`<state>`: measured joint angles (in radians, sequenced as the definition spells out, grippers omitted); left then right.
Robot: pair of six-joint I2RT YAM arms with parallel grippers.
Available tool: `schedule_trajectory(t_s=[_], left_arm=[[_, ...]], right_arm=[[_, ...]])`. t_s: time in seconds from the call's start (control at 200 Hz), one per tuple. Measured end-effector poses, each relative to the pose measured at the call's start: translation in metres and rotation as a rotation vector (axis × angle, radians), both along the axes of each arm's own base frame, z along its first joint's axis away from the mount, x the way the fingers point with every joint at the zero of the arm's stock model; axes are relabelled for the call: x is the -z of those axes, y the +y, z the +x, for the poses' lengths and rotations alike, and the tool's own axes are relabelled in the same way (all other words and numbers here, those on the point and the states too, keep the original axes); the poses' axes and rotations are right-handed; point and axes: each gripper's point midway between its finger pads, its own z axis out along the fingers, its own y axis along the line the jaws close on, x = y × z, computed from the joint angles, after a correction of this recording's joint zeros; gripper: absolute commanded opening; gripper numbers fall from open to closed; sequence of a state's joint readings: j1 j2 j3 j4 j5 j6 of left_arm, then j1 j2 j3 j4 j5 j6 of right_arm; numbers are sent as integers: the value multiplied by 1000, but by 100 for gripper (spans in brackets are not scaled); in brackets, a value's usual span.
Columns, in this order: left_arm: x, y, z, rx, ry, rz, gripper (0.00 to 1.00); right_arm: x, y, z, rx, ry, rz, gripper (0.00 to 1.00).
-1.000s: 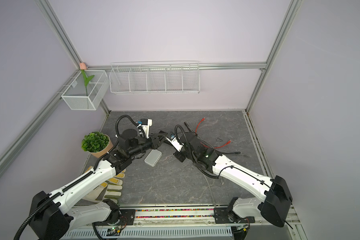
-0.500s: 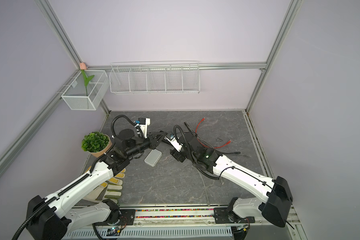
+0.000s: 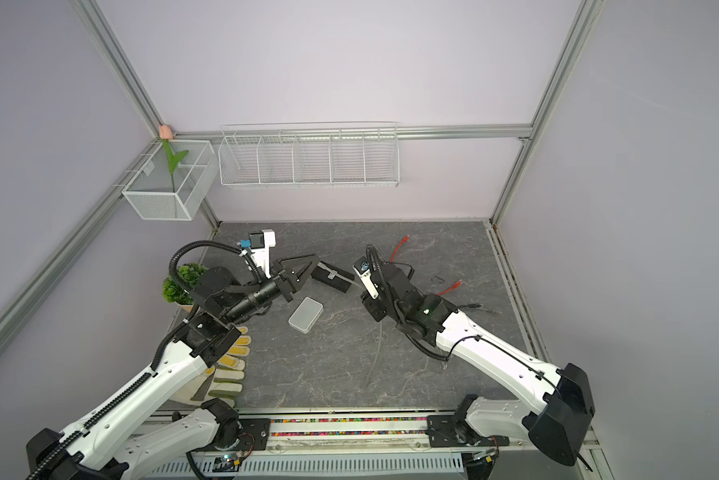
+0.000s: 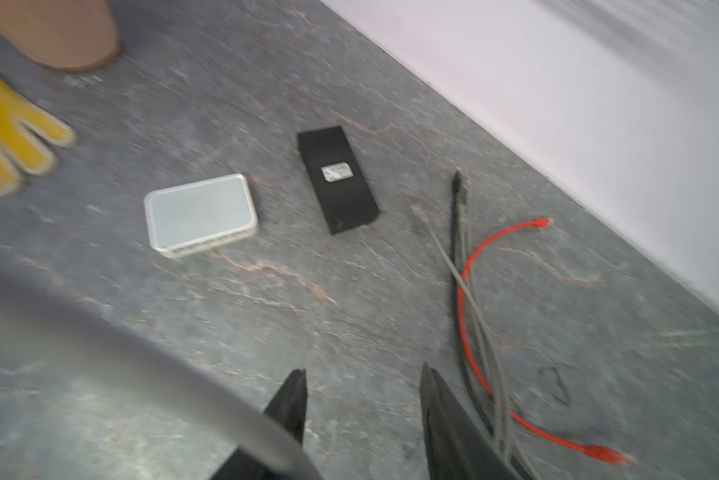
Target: Insert the plug into the switch port
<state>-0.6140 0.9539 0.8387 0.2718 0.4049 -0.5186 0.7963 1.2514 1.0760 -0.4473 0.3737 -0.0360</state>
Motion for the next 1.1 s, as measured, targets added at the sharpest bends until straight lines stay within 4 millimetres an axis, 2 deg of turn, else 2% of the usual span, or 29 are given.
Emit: schedule_trajectory(t_s=[0.135,0.195,0.265,0.355,0.43,0.53,0.615,0.65,0.69,0.72,0.765,0.86,0.975,1.01,1.1], left_arm=[[-12,4,-12,24,-43,-30,0],[-15,6,-16,33,-52,-46,0],[-13,7,-20,48,-56,-77,0],[8,3,-19,71,-29,-107,0],[44,-4,-14,90,24,-95,0],[100,-22,-8,121,116,-35,0],[135,-37,-14,156,159,-2,0],[145,-43,-18,171,161,5,0],[152,-48,-22,181,156,11,0],[157,-52,-24,185,146,15,0],[162,-55,-26,187,130,20,0],[167,-60,-23,169,86,33,0],[177,-67,-19,159,58,45,0],[182,-69,-18,160,57,47,0],[194,-74,-15,167,59,48,0]], right_arm=[[-7,-43,16,173,-45,-56,34],[-21,-59,19,238,-92,-82,32],[-48,-77,23,322,-172,-96,35],[-78,-100,23,431,-265,-106,38],[-85,-117,22,510,-297,-124,41],[-68,-134,24,599,-260,-163,48],[-29,-154,26,677,-162,-224,58],[-14,-160,24,695,-119,-252,65],[4,-168,21,710,-65,-275,79],[13,-171,17,717,-32,-279,89],[22,-173,12,709,7,-279,98],[23,-169,4,687,51,-197,96],[8,-168,-5,672,58,-78,100],[3,-165,-8,653,60,-39,98],[-11,-141,-16,509,64,102,96]])
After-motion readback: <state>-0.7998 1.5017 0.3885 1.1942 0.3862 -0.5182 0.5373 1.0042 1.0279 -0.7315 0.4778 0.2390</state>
